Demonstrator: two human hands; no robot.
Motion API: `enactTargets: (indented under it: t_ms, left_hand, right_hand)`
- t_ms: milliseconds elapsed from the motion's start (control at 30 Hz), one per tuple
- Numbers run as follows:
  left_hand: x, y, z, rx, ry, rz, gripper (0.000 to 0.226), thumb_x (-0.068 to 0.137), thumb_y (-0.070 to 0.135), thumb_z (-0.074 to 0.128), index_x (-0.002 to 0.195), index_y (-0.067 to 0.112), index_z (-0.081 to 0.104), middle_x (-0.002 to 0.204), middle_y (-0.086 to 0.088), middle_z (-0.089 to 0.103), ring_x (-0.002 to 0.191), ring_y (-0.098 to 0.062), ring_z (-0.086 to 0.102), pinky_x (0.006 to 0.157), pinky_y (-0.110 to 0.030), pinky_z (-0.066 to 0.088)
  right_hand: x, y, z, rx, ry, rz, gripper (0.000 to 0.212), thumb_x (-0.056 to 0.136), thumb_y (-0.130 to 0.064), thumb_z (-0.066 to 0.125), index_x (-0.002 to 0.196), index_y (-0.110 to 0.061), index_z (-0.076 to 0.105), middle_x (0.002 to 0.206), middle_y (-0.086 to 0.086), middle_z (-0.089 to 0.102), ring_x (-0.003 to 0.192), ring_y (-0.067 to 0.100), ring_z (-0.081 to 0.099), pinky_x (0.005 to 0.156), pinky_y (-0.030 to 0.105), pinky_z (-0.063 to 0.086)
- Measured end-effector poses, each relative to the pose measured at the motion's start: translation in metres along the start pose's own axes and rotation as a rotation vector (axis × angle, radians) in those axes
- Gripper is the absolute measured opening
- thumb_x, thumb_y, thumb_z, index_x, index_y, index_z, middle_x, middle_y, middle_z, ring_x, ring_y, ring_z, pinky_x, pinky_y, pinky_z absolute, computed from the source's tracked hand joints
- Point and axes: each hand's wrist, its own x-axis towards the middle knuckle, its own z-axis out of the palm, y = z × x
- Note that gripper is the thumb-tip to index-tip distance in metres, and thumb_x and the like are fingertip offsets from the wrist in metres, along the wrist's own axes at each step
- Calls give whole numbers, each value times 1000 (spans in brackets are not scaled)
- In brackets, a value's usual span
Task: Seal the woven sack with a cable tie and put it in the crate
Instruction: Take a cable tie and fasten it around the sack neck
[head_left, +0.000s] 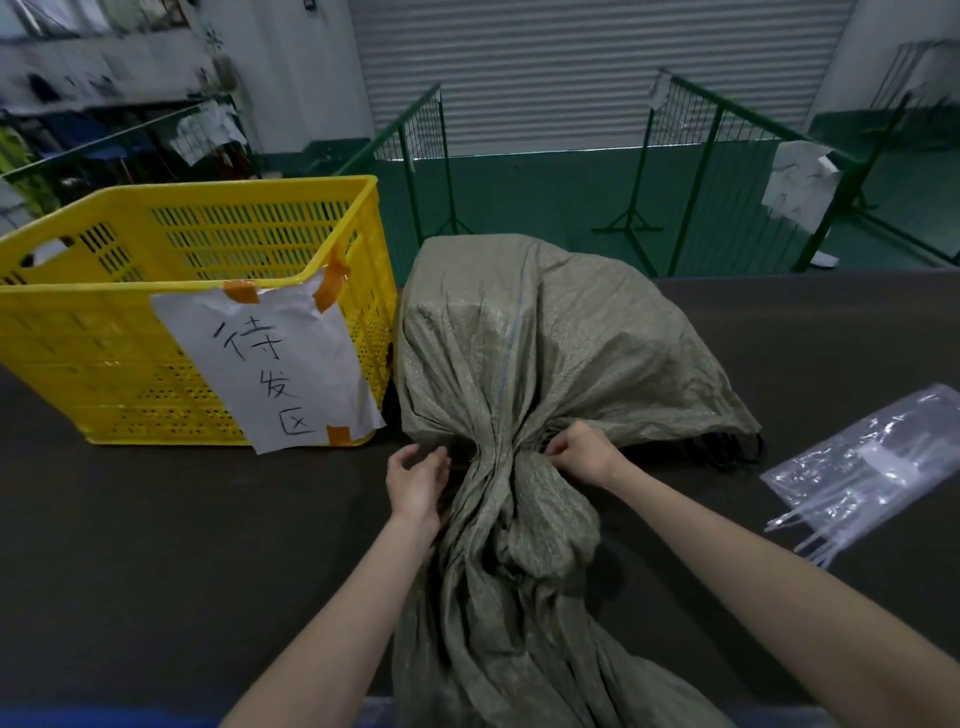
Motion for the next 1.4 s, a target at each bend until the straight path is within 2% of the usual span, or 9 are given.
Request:
enactTargets:
  t_ms: [133,267,433,500,667,833,1000,1167,1400]
  left_hand:
    - [7,-1,2,41,13,-191,34,97,12,49,129,0,50,100,-7,57,98,-26,61,77,-30,49]
    - [15,-3,0,47,28,-327,37,96,21,51,130,5,54,104,-15,61,72,-25,57,62,-35,49]
    - [15,2,-8,-107,-70,-391,37,101,21,41,135,6,46,144,-11,47,96,-21,61,57,-22,47]
    - [12,4,-9,-61,-117,-331,38,102,14,38,138,2,43,136,-11,54,119,-21,56,72,-21,45]
    - [12,7,-12,165,-95,-27,24,98,0,44,116,-11,55,78,-14,60,68,-18,57,60,-18,54]
    - [8,24,-11,367,-58,267,24,97,7,50,77,4,63,76,-13,64,69,-18,64,66,-22,56]
    - [10,44,-3,644,-2,512,16,94,9,52,80,4,58,77,-11,66,70,-22,66,70,-38,57]
    - [15,55,2,676,102,412,30,93,5,52,64,14,47,67,-6,59,73,-27,65,76,-43,58]
    - [18,55,-11,407,197,169,27,94,3,50,67,5,51,69,-10,59,59,-15,58,61,-32,55]
  right_hand:
    - [-2,-2,0,-26,-3,-7,15,85,-15,67,93,-7,76,91,12,74,80,11,59,67,16,39]
    - [-2,-2,7,-31,6,-22,16,85,-8,63,95,-4,76,97,13,74,84,10,59,70,14,38]
    - [-2,0,9,27,-10,-10,17,85,-2,62,94,-2,75,93,11,74,85,11,60,83,24,49]
    - [-2,1,9,12,-22,-15,15,85,-4,63,92,-3,76,92,12,74,84,13,61,86,30,51]
    - [-4,-2,8,-85,-7,-19,16,84,-7,60,87,-3,76,82,9,70,82,15,60,72,23,44]
    - [-12,-6,4,-209,86,-19,17,84,-23,59,79,-15,73,95,16,67,92,34,63,74,34,48]
    - [-21,-7,-12,-432,174,42,39,82,-46,64,91,-8,67,105,13,63,100,33,60,76,35,46]
    - [-19,-14,-14,-544,162,85,46,84,-42,64,115,-8,57,119,15,58,113,35,56,89,42,46]
    - [-3,5,1,-302,10,86,25,86,-28,62,92,-5,68,109,21,62,103,35,60,82,35,46]
